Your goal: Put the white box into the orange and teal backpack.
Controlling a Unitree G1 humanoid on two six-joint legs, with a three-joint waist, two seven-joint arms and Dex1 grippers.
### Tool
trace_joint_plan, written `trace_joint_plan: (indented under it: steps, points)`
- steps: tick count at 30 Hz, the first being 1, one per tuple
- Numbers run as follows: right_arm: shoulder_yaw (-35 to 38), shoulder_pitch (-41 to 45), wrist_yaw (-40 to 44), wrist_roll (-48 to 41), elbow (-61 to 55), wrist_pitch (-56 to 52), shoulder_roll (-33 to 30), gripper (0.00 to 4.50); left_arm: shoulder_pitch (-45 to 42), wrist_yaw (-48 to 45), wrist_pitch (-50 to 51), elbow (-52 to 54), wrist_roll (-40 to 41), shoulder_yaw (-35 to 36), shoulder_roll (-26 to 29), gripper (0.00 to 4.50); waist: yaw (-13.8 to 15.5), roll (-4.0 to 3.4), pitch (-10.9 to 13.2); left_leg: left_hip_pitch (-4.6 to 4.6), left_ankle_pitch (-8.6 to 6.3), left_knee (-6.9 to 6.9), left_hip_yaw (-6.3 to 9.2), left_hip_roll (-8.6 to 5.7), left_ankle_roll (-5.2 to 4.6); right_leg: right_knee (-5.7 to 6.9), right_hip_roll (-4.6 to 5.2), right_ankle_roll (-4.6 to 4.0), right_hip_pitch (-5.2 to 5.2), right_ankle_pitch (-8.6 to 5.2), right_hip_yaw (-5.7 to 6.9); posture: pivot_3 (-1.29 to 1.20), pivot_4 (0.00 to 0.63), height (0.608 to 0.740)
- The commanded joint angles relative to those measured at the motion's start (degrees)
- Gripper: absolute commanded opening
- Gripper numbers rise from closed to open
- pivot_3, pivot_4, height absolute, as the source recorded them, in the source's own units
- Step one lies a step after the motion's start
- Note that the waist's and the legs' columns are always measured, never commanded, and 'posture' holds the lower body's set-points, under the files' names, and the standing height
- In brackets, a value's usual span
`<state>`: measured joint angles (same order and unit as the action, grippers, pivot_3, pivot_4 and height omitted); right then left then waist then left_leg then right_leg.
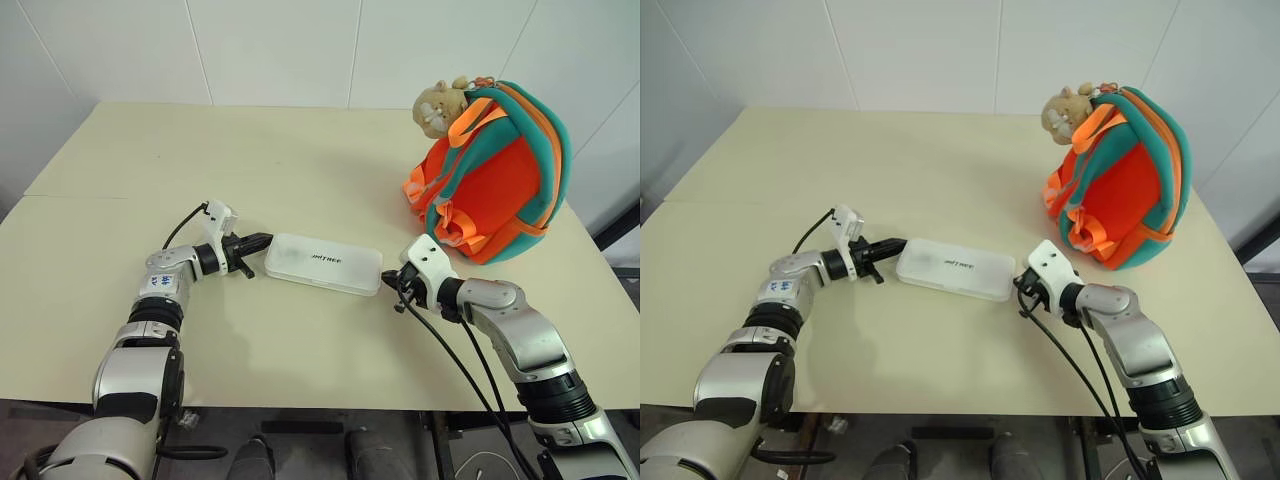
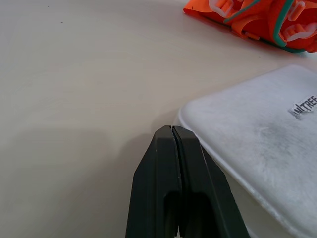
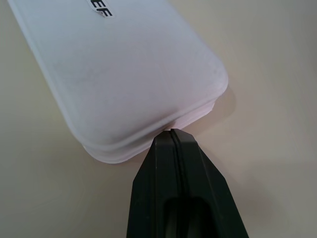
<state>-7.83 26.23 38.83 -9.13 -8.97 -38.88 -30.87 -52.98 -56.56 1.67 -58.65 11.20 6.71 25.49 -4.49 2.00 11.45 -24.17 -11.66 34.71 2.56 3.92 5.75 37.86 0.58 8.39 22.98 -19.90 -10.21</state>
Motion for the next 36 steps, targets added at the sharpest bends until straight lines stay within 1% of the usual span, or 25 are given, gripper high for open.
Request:
trace_joint_plan:
  steps: [1,12,20,26,30,36]
  points:
    - [-0.42,1.02,1.96,-1.77,-2.93,0.32,0.39,0.00,1.36,-3.02,2.58,5.59,0.76,-0.64,0.41,0.02,-0.06,0.00,0.00,0.00,0.00,0.00,0.00,0.00,0.00,0.00,0.00,0.00,0.00,0.00,0.00,0.00,0.150,0.740]
    - [-0.48,2.91,6.77,-2.36,-0.81,1.44,-1.22,0.00,9.37,-6.82,18.66,25.69,2.59,-3.44,2.64,0.02,-0.06,0.00,0.00,0.02,0.00,0.02,0.04,0.00,0.00,-0.02,0.00,0.00,-0.06,0.00,0.02,0.00,0.150,0.740]
    - [-0.28,2.90,10.25,-3.54,-1.37,0.85,-2.19,0.00,13.93,-7.84,27.63,36.40,3.86,-4.52,4.77,0.02,-0.07,0.00,0.00,0.02,0.00,0.02,0.08,0.00,0.00,-0.04,0.00,0.00,-0.08,0.00,0.04,0.00,0.150,0.740]
    - [0.25,1.83,13.84,-6.49,-4.15,-2.61,-4.13,0.00,16.43,-7.34,31.13,41.95,5.05,-4.72,5.65,0.02,-0.05,0.00,0.00,0.02,0.00,0.01,0.10,0.00,0.00,-0.06,0.01,0.00,-0.09,0.00,0.06,0.00,0.150,0.740]
    - [1.16,0.93,16.27,-8.82,-6.52,-5.05,-6.06,0.00,18.97,-8.27,35.01,47.59,6.23,-5.58,7.32,0.02,-0.10,0.00,0.00,0.02,0.00,-0.01,0.10,0.00,0.00,-0.09,0.01,0.00,-0.10,0.00,0.06,0.00,0.150,0.740]
    - [2.12,-0.62,17.89,-11.80,-9.52,-8.53,-8.55,0.00,20.08,-7.48,38.38,51.04,7.14,-5.09,8.38,0.02,-0.08,0.02,0.01,0.02,0.00,0.00,0.11,0.00,0.00,-0.12,0.01,0.00,-0.11,0.00,0.06,0.00,0.150,0.740]
